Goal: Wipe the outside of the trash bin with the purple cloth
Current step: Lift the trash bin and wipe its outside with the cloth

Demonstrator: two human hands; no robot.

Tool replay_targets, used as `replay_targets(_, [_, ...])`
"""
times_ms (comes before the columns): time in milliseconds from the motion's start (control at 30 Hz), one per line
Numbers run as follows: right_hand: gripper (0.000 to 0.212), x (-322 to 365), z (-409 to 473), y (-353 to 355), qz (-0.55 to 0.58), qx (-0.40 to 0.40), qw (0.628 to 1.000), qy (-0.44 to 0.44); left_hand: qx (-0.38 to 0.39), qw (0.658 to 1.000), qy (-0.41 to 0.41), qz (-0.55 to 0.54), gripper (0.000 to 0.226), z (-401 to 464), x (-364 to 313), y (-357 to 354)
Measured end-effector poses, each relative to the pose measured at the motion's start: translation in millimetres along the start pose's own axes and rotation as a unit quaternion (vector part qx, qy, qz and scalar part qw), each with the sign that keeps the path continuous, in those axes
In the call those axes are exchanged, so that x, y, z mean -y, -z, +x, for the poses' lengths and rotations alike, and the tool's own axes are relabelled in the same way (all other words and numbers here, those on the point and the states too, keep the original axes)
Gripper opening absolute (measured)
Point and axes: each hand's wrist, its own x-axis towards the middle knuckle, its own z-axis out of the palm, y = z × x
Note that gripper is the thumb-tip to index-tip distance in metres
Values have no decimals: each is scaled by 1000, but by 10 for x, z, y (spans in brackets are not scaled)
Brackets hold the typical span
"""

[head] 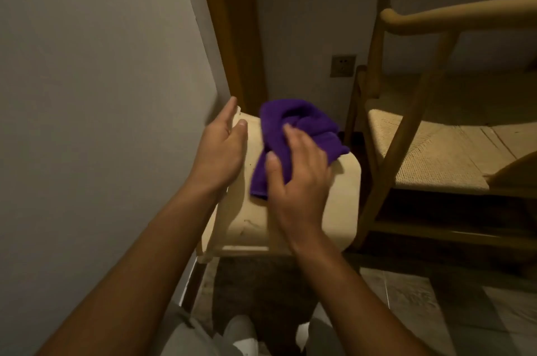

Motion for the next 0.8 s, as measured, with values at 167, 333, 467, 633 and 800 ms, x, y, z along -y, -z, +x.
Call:
replay_targets(167, [48,55,52,-78,-39,48,995,74,-6,994,81,-73,51,67,110,6])
replay_targets(333, [54,108,647,-172,-74,173,982,8,2,997,44,-62,49,13,82,-55])
replay_targets(467, [49,-83,997,-62,-82,134,987,-39,-39,998,19,-38,51,-61,8,0])
replay_targets(633, [45,-645,952,253,-80,136,985,-73,-70,996,22,-48,49,-69,8,88])
replay_targets(800, [49,-475,260,123,-51,77,996,-3,-68,995,57,-49,48,6,72,-59])
